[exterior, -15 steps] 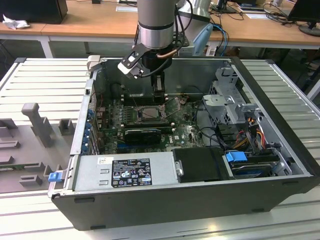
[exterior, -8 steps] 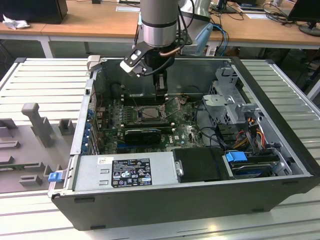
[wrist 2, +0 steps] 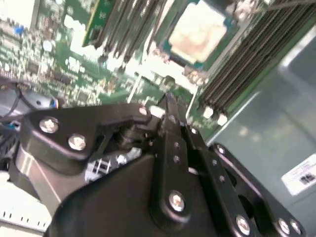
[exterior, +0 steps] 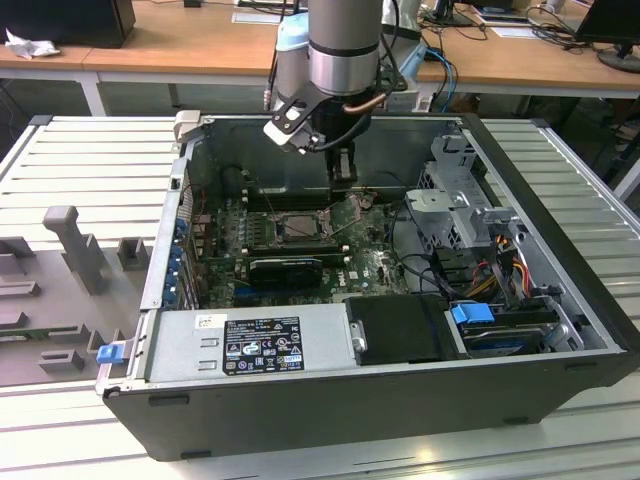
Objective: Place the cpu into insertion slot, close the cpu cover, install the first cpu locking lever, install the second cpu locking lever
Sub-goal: 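Close the cpu cover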
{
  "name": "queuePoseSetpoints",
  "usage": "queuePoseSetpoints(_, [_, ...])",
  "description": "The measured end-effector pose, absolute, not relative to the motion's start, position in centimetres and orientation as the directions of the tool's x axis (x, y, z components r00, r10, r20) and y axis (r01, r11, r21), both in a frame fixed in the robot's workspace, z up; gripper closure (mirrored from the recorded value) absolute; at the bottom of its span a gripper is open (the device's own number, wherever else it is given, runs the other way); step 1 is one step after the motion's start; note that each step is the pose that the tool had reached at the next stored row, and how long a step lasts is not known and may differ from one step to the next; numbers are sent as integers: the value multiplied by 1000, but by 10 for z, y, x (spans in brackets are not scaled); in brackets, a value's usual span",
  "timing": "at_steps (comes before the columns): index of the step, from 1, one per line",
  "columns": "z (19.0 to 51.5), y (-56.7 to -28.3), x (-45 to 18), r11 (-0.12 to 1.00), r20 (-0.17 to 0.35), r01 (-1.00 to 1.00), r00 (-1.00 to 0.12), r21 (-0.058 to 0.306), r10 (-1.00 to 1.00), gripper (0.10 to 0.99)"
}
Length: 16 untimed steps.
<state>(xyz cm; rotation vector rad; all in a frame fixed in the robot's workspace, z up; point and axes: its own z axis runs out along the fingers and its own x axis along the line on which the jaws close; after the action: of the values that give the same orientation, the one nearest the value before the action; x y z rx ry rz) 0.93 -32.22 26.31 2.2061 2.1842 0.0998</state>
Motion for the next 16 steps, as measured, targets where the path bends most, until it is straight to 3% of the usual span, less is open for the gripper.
queuePoseSetpoints(16, [258,-322,51,4,21,998,-5,67,1000,980])
